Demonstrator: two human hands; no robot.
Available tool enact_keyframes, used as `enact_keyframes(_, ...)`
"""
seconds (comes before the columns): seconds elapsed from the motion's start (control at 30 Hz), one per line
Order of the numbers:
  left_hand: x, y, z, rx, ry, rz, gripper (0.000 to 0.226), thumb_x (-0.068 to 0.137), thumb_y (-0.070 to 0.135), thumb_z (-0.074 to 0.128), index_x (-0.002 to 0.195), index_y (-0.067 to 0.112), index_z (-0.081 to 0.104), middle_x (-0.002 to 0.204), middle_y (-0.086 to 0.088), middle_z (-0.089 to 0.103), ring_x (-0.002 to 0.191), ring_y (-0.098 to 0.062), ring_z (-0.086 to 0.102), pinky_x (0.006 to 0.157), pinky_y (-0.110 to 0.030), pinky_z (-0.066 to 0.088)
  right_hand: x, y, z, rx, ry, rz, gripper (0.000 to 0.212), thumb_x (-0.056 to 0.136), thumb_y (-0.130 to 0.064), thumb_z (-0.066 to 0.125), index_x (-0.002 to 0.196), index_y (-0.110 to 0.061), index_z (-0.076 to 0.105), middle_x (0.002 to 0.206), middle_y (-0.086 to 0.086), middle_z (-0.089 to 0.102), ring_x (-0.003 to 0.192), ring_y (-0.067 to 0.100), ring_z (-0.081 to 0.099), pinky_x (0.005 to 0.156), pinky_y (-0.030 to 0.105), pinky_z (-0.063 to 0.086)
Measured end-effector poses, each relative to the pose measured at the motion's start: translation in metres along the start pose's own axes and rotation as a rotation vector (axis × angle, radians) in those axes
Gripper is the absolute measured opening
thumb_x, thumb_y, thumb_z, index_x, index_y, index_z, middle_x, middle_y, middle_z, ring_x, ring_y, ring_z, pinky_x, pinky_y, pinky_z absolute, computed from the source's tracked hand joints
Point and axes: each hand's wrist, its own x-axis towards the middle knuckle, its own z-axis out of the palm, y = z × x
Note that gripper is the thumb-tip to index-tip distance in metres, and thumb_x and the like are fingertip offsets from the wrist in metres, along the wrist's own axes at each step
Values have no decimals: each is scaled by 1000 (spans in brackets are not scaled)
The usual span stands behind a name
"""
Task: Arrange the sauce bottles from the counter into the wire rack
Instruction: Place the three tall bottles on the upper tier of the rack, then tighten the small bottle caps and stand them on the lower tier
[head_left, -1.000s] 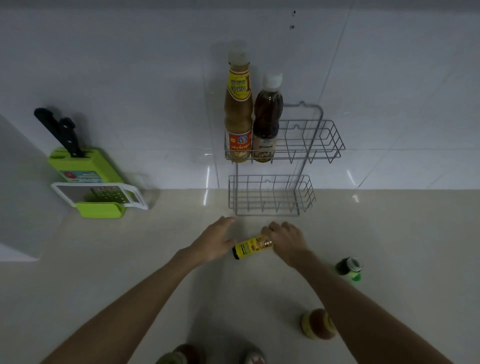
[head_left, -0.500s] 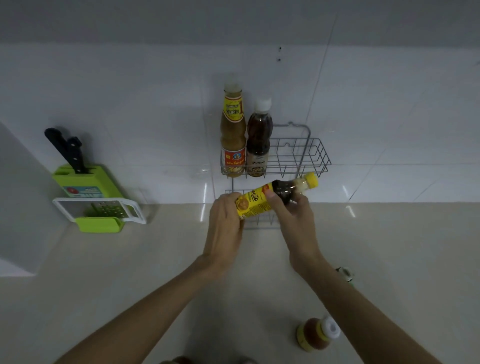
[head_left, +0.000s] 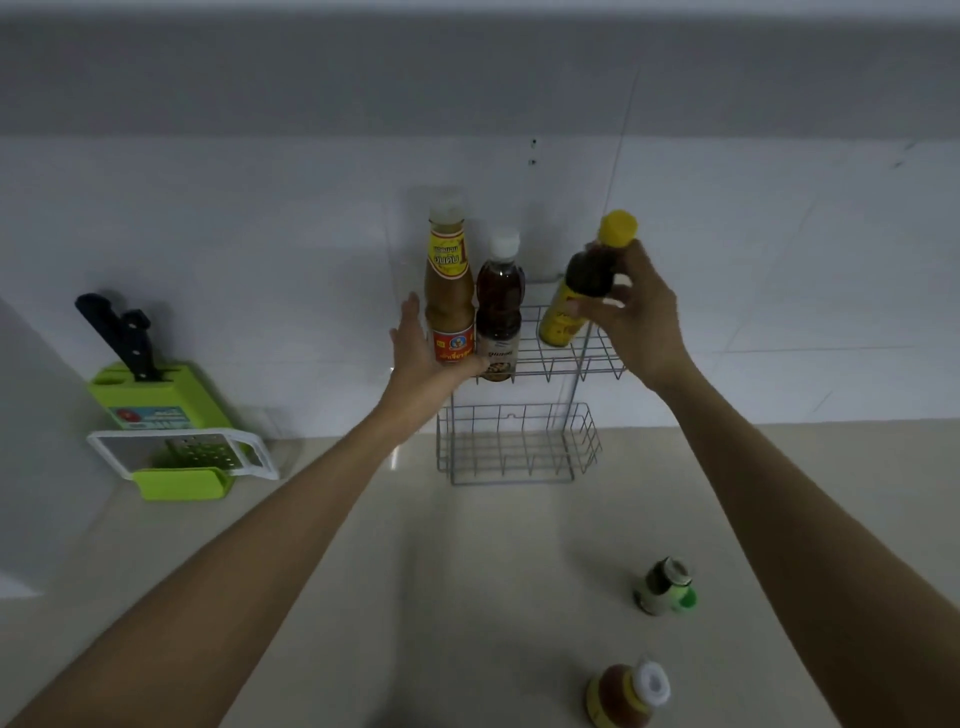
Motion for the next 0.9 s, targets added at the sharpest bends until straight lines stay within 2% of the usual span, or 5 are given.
enact_keyframes(0.13,9,5,7,-156,-35,-5,90,79,5,73,145,21,14,123,6,45,115,-17,51,80,-26,54,14,20,16,-13,-227,57,50,75,-1,76,119,-12,54,117,6,63,104,27,63,90,49,55)
enact_keyframes(0.47,4,0,2,-42,-63,-73,132,61,21,83,151,24,-14,158,-6,19,142,-23,31,115,-46,32,-14,25,42,-90,-174,69,89,83,-28,74,149,-12,17,148,6,38,133,18,39,112,39,36)
enact_keyframes(0.6,-49,-13,-31,126,11,-45,73,88,24,66,149,20,26,155,0,29,144,-13,26,118,-31,21,-81,16,72,-88,220,-14,46,88,-11,59,132,-9,44,126,8,56,116,21,54,99,44,47)
enact_keyframes(0.7,-128,-62,-76,35,-27,-39,31,95,-5,47,123,5,58,122,-2,65,112,-4,60,104,-22,42,-136,1,91,-168,-390,-91,18,91,-13,60,108,-17,63,92,-7,70,86,2,65,81,30,54)
enact_keyframes(0.9,-296,-156,-128,456,-387,-332,77,70,-8,56,135,33,43,135,18,45,127,1,41,110,-30,35,-232,-63,144,-344,-1242,-260,45,86,-60,56,103,-21,68,91,-6,71,83,7,62,78,26,52)
